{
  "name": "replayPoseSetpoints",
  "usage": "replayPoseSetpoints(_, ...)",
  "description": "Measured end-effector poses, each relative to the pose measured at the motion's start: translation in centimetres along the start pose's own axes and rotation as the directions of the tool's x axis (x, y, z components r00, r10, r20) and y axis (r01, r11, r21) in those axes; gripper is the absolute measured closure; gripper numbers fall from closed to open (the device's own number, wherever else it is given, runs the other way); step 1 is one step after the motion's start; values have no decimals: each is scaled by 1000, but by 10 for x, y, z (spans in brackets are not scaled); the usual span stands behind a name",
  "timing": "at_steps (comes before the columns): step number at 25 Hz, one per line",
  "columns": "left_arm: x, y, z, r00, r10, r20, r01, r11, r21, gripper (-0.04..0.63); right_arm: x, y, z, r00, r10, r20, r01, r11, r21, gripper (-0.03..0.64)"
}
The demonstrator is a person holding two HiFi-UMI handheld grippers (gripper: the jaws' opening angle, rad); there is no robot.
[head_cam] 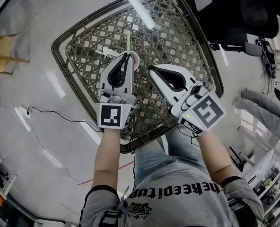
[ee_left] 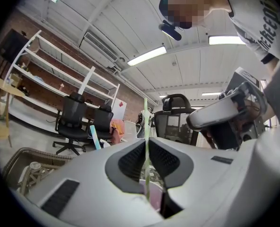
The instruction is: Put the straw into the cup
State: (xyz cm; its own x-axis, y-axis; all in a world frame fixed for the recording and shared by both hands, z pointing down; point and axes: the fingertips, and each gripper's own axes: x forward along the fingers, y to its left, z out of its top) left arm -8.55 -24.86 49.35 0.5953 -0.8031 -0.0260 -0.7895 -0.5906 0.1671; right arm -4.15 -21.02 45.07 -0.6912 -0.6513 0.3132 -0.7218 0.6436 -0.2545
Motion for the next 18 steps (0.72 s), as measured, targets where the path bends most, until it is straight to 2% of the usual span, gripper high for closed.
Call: replayPoseSetpoints(18,-10,2,-19,999,37,-26,-37,999,10,537,-1,3,-4,1000,5,-6,-5,1000,-9,607)
